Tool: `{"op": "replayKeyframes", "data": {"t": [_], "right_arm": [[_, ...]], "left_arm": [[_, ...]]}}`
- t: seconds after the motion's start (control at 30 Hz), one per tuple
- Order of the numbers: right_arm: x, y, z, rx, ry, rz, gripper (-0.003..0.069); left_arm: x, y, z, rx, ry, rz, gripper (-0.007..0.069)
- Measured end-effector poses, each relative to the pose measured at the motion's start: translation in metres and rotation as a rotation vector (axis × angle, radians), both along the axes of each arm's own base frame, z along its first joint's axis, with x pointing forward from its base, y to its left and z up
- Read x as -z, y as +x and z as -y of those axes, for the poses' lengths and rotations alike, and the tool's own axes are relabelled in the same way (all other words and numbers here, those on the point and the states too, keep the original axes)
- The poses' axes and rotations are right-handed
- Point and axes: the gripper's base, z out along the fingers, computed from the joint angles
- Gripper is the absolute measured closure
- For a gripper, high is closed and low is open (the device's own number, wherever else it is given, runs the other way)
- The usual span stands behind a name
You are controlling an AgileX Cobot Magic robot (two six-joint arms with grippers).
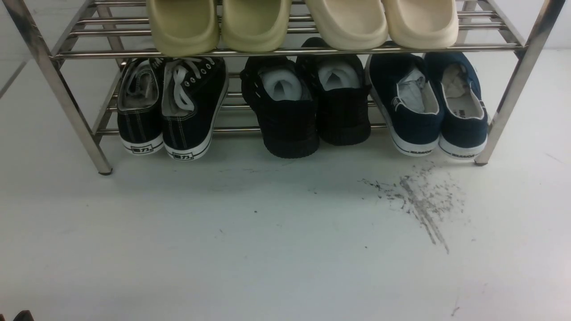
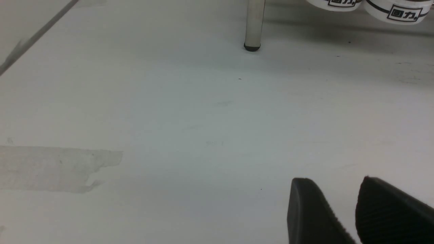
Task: Take the shoes off the shelf with your hand on the white table.
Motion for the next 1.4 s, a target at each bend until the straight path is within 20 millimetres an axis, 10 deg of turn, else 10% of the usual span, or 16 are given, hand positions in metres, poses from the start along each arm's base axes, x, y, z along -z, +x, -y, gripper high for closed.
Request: {"op": "replayKeyframes", "data": {"t": [0.23, 0.47, 0.6, 0.97, 1.17, 1.4], "right_arm": [[-0.005, -0.001, -0.018, 0.047, 0.908, -0.071, 0.0419], [-0.008, -0.001, -0.02, 0.045, 1.028, -0.079, 0.0419], [-0.017, 0.0, -0.018, 0.016, 0.93, -0.011, 0.0419], [-0.132, 0.021, -0.021, -0.167, 0.315, 0.095, 0.0601], [-0.127, 0.094, -0.032, -0.298, 0.152, -0.479, 0.0659], [-0.11, 0.179, -0.051, -0.4, 0.123, -0.768, 0.061]], "left_arm": [[0.0, 0.0, 0.0, 0.0, 0.0, 0.0, 0.0384], [0.0, 0.0, 0.0, 0.0, 0.0, 0.0, 0.0384], [0.0, 0.0, 0.0, 0.0, 0.0, 0.0, 0.0384], [0.0, 0.0, 0.0, 0.0, 0.0, 0.0, 0.0384], [0.0, 0.0, 0.0, 0.0, 0.0, 0.0, 0.0384], [0.0, 0.0, 0.0, 0.0, 0.0, 0.0, 0.0384]]}}
